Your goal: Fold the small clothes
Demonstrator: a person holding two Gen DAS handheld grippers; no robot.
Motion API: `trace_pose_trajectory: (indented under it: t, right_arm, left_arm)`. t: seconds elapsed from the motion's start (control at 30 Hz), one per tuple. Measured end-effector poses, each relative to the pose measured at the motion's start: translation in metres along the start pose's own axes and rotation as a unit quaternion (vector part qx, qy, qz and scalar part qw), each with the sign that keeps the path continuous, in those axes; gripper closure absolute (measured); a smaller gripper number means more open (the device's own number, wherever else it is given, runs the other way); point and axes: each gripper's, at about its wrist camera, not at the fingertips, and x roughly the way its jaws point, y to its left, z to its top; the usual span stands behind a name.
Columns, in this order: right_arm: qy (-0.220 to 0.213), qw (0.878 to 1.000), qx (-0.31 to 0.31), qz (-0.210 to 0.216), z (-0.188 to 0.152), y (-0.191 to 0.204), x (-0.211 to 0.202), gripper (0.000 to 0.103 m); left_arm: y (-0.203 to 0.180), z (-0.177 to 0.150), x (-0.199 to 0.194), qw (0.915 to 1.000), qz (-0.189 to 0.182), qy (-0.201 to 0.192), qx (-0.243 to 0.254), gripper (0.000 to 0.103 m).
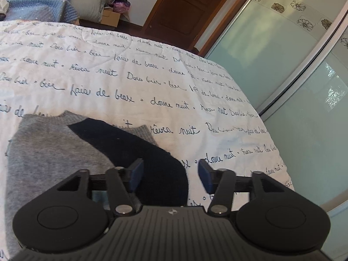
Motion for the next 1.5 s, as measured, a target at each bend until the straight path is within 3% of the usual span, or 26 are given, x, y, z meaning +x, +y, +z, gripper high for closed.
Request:
trace_pose_trajectory:
  t: [0.1, 0.2, 0.23, 0.27, 0.47, 0.57, 0.67, 0.8, 0.93, 1.1, 1.2, 1.23, 1.27, 1.5]
  right_arm:
    - [0.008, 1.0, 0.018, 0.003, -0.001, -0.006, -0.001, 0.088]
    - [0.008, 1.0, 0.03, 0.004, -0.001, -0.01, -0.004, 0.062]
    - [0.004, 1.0, 0.03, 0.005, -0.002, -0.01, -0.006, 0.049]
    - [0.001, 1.0, 0.027, 0.009, -0.002, -0.01, -0.008, 0.043]
    - [-0.04, 0.998, 0.03, -0.024, 0.008, -0.018, -0.023, 0.044]
    - [-0.043, 0.996, 0.078, 0.027, 0.032, -0.042, -0.017, 0.043]
    - [-0.027, 0.983, 0.151, 0.1, 0.059, -0.075, 0.012, 0.043]
    - [0.021, 0.965, 0.222, 0.139, 0.078, -0.106, 0.069, 0.044]
    - [0.065, 0.942, 0.285, 0.165, 0.076, -0.124, 0.115, 0.044]
    - [0.071, 0.935, 0.307, 0.163, 0.077, -0.129, 0.147, 0.049]
    - [0.075, 0.939, 0.301, 0.146, 0.086, -0.132, 0.16, 0.075]
    - [0.077, 0.941, 0.296, 0.142, 0.089, -0.133, 0.164, 0.09]
    - [0.077, 0.944, 0.29, 0.138, 0.091, -0.133, 0.167, 0.094]
    - [0.039, 0.983, 0.171, 0.053, 0.113, -0.116, 0.163, 0.096]
  left_arm:
    - [0.009, -0.004, -0.019, 1.0, 0.003, -0.008, 0.003, 0.038]
    - [0.021, -0.014, -0.039, 0.9999, 0.008, -0.012, 0.0, 0.033]
    - [0.026, -0.018, -0.047, 0.9999, 0.01, -0.014, -0.001, 0.032]
    - [0.031, -0.023, -0.054, 0.9998, 0.01, -0.016, -0.001, 0.032]
    - [0.061, -0.061, -0.092, 0.9994, 0.03, -0.015, 0.003, 0.03]
    - [0.064, -0.079, -0.108, 0.9979, 0.051, -0.027, 0.031, 0.03]
    - [0.063, -0.089, -0.118, 0.9959, 0.063, -0.04, 0.052, 0.029]
    - [0.06, -0.095, -0.122, 0.995, 0.06, -0.044, 0.067, 0.025]
    - [0.055, -0.1, -0.122, 0.989, 0.094, -0.06, 0.097, 0.023]
    - [0.051, -0.109, -0.118, 0.9837, 0.113, -0.067, 0.123, 0.02]
    - [0.049, -0.113, -0.117, 0.9822, 0.116, -0.069, 0.131, 0.02]
    - [0.048, -0.115, -0.117, 0.9812, 0.119, -0.073, 0.133, 0.02]
    - [0.048, -0.115, -0.118, 0.9801, 0.123, -0.078, 0.135, 0.02]
    - [0.046, -0.119, -0.113, 0.9794, 0.122, -0.072, 0.143, 0.019]
